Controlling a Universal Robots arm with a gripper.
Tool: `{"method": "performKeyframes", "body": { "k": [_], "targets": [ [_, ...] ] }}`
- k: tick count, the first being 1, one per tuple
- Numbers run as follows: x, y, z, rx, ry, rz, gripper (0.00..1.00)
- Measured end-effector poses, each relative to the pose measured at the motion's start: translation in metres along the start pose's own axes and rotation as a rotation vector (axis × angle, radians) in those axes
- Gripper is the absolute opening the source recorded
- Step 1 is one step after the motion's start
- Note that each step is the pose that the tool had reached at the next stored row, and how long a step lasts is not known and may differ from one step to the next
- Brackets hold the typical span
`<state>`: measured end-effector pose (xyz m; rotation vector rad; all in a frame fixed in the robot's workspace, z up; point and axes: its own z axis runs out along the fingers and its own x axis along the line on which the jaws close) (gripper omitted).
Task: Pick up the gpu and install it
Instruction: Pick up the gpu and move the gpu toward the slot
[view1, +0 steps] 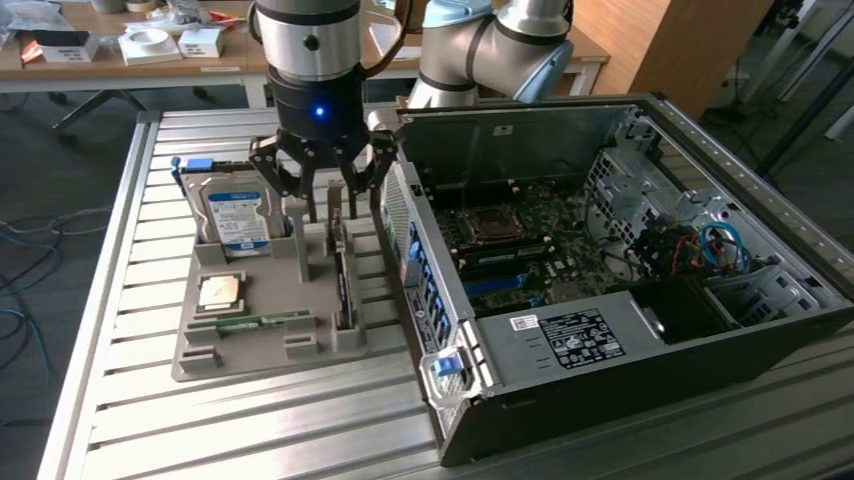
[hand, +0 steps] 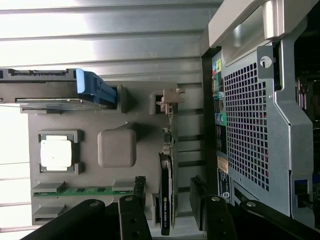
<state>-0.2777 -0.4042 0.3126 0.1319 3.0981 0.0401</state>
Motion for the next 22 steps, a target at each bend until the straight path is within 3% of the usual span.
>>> {"method": "performKeyframes", "body": {
  "k": [14,22],
  "targets": [
    [-0.0008,-0.0087,-0.0002,0.0,0.0,0.0,0.49],
    [-0.0008,-0.0089,-0.0002,-0.0001,0.0,0.0,0.49]
  ]
}}
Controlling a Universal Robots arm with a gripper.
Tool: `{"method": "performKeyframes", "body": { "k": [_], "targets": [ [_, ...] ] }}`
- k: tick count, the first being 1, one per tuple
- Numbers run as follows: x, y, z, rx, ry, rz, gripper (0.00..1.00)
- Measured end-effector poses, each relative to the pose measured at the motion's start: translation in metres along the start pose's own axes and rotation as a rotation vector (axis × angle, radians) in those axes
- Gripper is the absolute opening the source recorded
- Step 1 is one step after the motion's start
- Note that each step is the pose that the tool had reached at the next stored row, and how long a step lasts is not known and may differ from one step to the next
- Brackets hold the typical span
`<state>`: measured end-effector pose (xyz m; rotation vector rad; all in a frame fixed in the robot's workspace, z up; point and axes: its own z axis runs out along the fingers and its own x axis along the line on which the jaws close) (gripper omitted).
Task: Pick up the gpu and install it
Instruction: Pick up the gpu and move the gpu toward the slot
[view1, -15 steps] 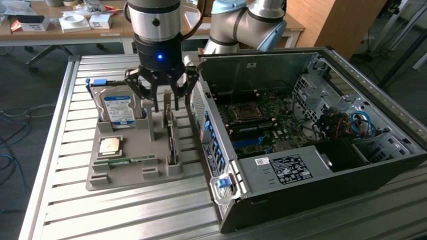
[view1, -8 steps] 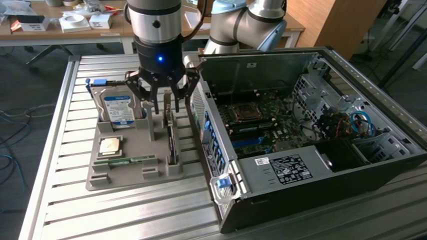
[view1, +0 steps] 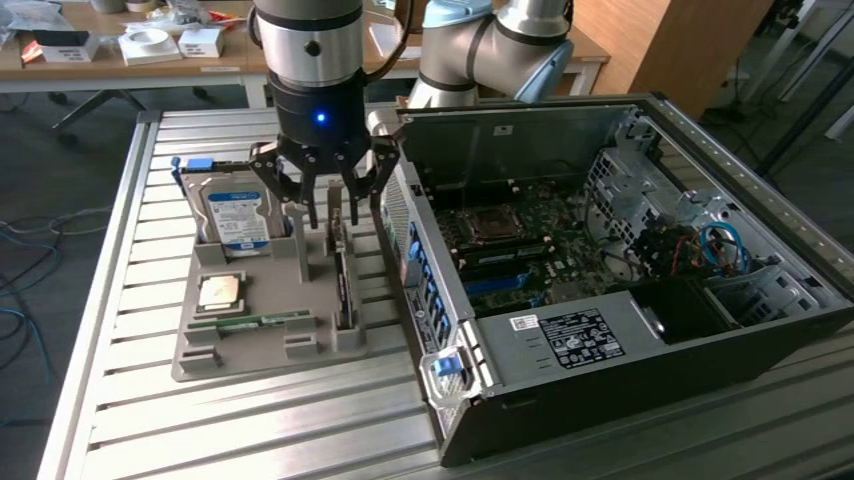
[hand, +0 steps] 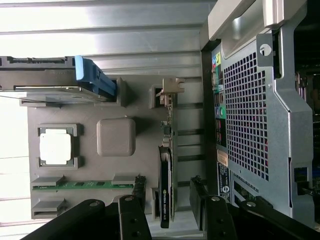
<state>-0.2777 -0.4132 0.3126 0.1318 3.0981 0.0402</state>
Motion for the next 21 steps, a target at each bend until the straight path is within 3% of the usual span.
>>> {"method": "performKeyframes", "body": {
  "k": [13,21],
  "targets": [
    [-0.0008,-0.0095,-0.0003,0.0001,0.0,0.0,0.49],
    [-0.0009,-0.0097,0.0,0.0,-0.0001,0.0,0.49]
  ]
}}
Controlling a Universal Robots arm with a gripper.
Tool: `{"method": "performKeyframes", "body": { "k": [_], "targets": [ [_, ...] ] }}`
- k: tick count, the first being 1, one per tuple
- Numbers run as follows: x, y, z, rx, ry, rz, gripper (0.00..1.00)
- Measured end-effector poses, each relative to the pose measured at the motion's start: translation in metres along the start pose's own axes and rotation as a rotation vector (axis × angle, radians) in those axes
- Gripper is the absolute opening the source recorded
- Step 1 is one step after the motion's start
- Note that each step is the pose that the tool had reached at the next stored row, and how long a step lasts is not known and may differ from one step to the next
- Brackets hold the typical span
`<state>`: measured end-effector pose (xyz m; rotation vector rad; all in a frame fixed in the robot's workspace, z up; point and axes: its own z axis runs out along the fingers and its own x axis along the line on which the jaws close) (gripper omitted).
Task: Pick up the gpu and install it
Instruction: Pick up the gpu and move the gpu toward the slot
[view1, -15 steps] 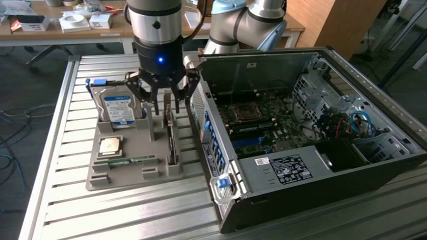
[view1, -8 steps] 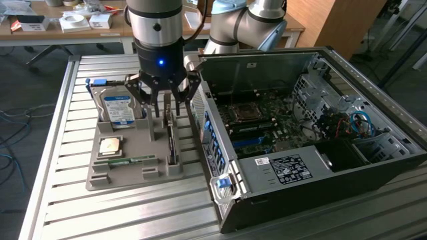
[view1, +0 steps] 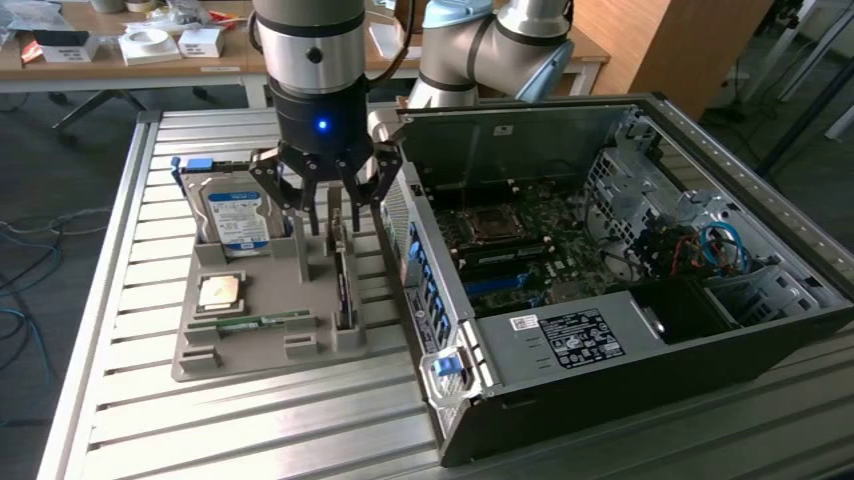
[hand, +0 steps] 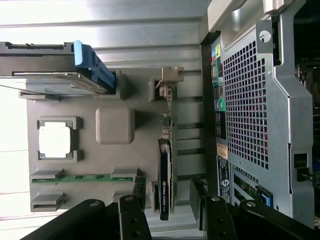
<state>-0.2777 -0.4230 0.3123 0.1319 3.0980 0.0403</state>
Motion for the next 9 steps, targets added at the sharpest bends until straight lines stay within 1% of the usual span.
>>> {"method": "performKeyframes", "body": {
  "k": [9],
  "targets": [
    [-0.0009,0.0001,0.0012,-0.0002,-0.0001,0.0,0.49]
  ]
}}
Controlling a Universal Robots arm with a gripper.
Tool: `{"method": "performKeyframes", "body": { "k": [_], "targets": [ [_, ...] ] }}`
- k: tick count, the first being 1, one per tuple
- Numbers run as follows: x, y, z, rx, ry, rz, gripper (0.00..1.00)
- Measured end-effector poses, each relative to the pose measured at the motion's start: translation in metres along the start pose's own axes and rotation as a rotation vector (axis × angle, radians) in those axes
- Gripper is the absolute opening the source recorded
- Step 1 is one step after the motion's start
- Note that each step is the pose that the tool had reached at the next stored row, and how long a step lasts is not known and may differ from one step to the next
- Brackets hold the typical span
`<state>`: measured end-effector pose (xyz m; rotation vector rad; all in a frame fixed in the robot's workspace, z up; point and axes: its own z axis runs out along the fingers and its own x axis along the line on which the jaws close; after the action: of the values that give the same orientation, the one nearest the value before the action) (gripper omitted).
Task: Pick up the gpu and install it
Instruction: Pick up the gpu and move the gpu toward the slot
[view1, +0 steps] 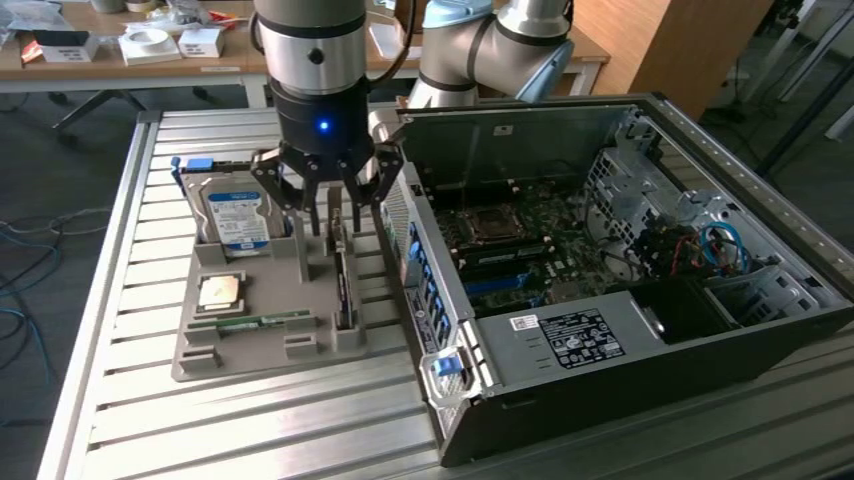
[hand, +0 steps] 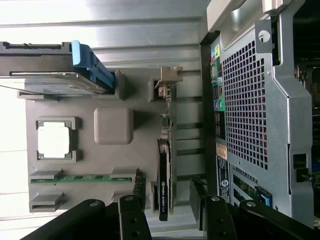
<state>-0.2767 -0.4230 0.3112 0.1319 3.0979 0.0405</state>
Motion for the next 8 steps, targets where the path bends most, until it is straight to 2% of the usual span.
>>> {"method": "performKeyframes", "body": {
  "k": [8],
  "targets": [
    [0.0,-0.0004,0.0112,0.0002,0.0002,0.0,0.49]
  ]
}}
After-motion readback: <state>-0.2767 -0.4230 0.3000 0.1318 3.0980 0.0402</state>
